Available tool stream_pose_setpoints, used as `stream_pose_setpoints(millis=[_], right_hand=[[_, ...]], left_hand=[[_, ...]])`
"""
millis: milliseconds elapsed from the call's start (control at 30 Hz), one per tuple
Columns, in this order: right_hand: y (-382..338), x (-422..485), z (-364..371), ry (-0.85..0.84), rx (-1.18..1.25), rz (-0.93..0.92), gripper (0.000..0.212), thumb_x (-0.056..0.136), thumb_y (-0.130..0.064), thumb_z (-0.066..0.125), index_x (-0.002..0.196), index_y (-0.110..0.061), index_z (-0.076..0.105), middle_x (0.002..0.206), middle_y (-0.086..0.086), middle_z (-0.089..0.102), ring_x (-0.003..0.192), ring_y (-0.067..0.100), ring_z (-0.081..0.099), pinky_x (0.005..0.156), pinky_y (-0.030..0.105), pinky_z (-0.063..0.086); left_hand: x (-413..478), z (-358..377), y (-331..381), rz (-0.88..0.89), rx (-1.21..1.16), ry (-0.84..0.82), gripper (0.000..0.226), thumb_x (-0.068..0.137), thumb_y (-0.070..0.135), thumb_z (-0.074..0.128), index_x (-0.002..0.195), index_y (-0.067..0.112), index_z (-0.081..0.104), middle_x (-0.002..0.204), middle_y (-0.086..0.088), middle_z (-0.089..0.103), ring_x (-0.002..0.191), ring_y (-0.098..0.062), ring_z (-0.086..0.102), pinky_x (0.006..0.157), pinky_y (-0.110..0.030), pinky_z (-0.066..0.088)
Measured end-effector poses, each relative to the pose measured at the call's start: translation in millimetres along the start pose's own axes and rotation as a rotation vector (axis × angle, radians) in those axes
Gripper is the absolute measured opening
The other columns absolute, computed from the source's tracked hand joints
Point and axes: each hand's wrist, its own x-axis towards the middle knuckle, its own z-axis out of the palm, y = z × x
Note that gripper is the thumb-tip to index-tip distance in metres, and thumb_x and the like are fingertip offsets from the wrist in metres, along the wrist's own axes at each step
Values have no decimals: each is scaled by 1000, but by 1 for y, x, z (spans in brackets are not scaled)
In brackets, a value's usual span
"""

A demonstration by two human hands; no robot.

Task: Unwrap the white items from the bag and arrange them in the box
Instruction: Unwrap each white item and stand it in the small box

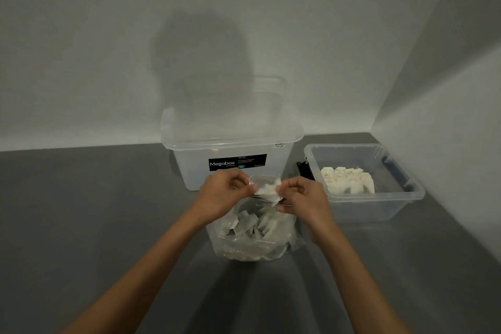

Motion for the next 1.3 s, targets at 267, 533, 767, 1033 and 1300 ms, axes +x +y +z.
stream_pose_setpoints(millis=[267,533,767,1033,1300], right_hand=[[8,-3,-5,-89,39,-31,6,81,-3,72,86,-7,70,80,13,70,69,18,69,65,31,60],[13,3,-3,-114,-411,-163,8,82,-5,72,86,-11,75,68,-2,67,57,12,67,57,23,58],[5,5,-6,-207,-726,-285,8,82,-16,72,84,-23,76,78,-12,66,68,-1,59,67,18,50],[-34,9,-16,-241,-832,-378,13,85,-15,70,94,-22,76,73,-8,66,65,-2,57,74,21,47],[-73,17,-50,-208,-912,-376,15,87,-8,65,96,-15,75,93,-1,72,80,6,62,70,13,46]], left_hand=[[5,-14,3,1,-33,70,13,78,26,77,82,16,70,74,2,71,72,-9,66,74,-22,52],[9,-30,7,59,238,-43,7,81,28,73,87,24,75,80,12,71,83,-9,65,86,-37,52],[7,-36,19,119,549,-53,10,86,33,66,92,28,72,87,15,68,87,-7,61,94,-40,40],[10,-42,25,130,435,-107,6,89,26,60,85,28,64,79,12,64,76,-6,59,75,-32,50],[29,-37,57,179,346,-98,6,84,24,69,86,19,71,77,4,69,75,-8,63,71,-27,50]])
